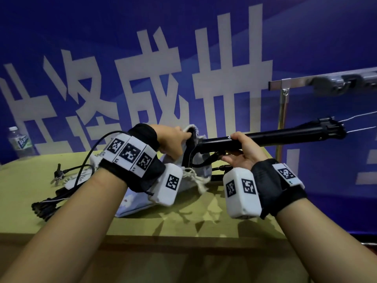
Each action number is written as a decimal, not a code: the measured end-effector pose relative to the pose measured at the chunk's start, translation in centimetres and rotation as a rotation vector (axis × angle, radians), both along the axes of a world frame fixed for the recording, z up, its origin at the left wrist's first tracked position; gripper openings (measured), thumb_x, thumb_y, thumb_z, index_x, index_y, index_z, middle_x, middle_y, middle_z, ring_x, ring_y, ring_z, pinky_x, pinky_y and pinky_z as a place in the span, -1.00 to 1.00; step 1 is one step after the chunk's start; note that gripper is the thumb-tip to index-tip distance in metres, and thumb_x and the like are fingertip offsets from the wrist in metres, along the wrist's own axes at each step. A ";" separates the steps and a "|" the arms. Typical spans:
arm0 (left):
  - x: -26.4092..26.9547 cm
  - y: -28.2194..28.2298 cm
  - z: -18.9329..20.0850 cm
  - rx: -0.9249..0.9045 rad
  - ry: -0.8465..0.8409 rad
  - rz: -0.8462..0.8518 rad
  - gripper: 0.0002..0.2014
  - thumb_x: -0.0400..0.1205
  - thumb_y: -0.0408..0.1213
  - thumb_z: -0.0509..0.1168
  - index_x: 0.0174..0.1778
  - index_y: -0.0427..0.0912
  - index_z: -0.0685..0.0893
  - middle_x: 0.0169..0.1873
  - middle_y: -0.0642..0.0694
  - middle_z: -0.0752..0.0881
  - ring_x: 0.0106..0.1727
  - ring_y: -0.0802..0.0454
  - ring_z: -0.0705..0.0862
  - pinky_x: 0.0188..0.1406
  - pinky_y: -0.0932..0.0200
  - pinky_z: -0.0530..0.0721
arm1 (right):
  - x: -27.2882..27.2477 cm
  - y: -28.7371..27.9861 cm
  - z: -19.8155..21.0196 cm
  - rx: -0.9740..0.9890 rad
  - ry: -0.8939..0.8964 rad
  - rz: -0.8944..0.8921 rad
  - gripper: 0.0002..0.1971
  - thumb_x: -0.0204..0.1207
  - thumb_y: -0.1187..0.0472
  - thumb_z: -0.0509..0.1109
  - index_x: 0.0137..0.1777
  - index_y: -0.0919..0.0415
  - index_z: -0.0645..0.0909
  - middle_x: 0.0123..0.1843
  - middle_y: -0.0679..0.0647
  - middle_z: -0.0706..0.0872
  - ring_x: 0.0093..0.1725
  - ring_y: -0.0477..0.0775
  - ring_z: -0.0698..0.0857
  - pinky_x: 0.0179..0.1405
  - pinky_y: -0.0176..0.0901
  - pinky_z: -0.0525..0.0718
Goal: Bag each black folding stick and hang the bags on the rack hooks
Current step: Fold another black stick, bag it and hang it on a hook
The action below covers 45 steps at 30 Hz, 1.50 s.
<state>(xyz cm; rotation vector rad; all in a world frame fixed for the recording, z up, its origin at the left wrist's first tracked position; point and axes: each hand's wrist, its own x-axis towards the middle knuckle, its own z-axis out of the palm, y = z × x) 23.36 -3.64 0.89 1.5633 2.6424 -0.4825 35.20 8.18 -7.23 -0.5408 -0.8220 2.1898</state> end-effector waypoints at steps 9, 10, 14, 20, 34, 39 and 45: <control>2.4 1.5 0.4 0.442 -0.169 -0.073 -0.65 0.61 -0.49 0.08 0.33 -0.33 0.38 0.51 -0.29 0.19 0.33 -0.22 0.36 0.01 0.27 0.36 | -0.7 -1.6 -0.6 0.214 -0.026 0.040 -0.92 0.52 0.29 0.37 -0.21 0.22 0.58 -0.22 0.14 0.67 -0.27 0.07 0.68 -0.34 -0.16 0.69; 2.4 1.7 0.4 0.483 -0.197 -0.084 -0.79 0.59 -0.51 0.06 0.13 -0.30 0.43 0.40 -0.29 0.29 0.20 -0.18 0.40 -0.12 0.26 0.33 | -0.7 -1.6 -0.6 0.250 -0.036 0.051 -0.93 0.51 0.30 0.38 -0.20 0.22 0.60 -0.20 0.14 0.68 -0.25 0.06 0.68 -0.25 -0.14 0.67; 2.6 2.4 0.4 0.630 -0.396 -0.166 -0.76 0.53 -0.61 0.05 -0.13 -0.15 0.40 -0.05 -0.10 0.34 -0.12 0.01 0.38 -0.26 0.23 0.33 | -0.7 -1.5 -0.9 0.331 -0.022 0.132 -0.90 0.46 0.37 0.37 -0.26 0.22 0.60 -0.25 0.15 0.65 -0.29 0.09 0.62 -0.05 0.02 0.49; -0.1 3.4 -0.3 0.560 -0.213 0.105 -0.81 0.57 -0.41 0.15 -0.39 -0.26 0.44 -0.28 -0.24 0.51 -0.25 -0.17 0.54 -0.43 0.19 0.41 | 0.2 -1.8 -0.8 0.444 0.090 0.175 -0.79 0.46 0.49 0.30 -0.18 0.15 0.56 -0.32 0.08 0.65 -0.37 0.03 0.63 -0.23 -0.08 0.59; -0.5 3.8 -1.3 0.286 0.363 -0.005 -0.91 0.52 -0.25 0.33 -0.12 -0.11 0.73 -0.44 0.00 0.53 -0.34 -0.06 0.54 -0.26 0.15 0.42 | 1.0 -1.7 -1.4 0.638 0.061 0.259 -0.76 0.17 0.41 0.35 -0.18 0.12 0.57 -0.24 0.10 0.63 -0.32 0.03 0.64 -0.25 -0.22 0.60; 0.1 4.1 -1.6 0.650 0.202 -0.039 -0.84 0.44 -0.08 0.44 -0.21 -0.08 0.81 -0.32 0.00 0.74 -0.27 -0.03 0.66 -0.30 0.18 0.50 | 1.5 -1.7 -1.2 0.671 0.044 0.321 -0.74 0.20 0.44 0.29 -0.14 0.14 0.52 -0.37 0.03 0.56 -0.50 -0.09 0.53 -0.55 -0.37 0.51; 1.1 4.3 -1.5 0.876 -0.228 -0.230 -0.88 0.50 -0.21 0.43 -0.20 -0.15 0.85 -0.20 -0.04 0.83 -0.15 0.11 0.73 -0.12 0.18 0.68 | 1.5 -1.2 -1.3 0.616 -0.035 0.301 -0.75 0.35 0.52 0.30 -0.10 0.17 0.53 -0.47 0.04 0.60 -0.55 -0.09 0.57 -0.59 -0.36 0.51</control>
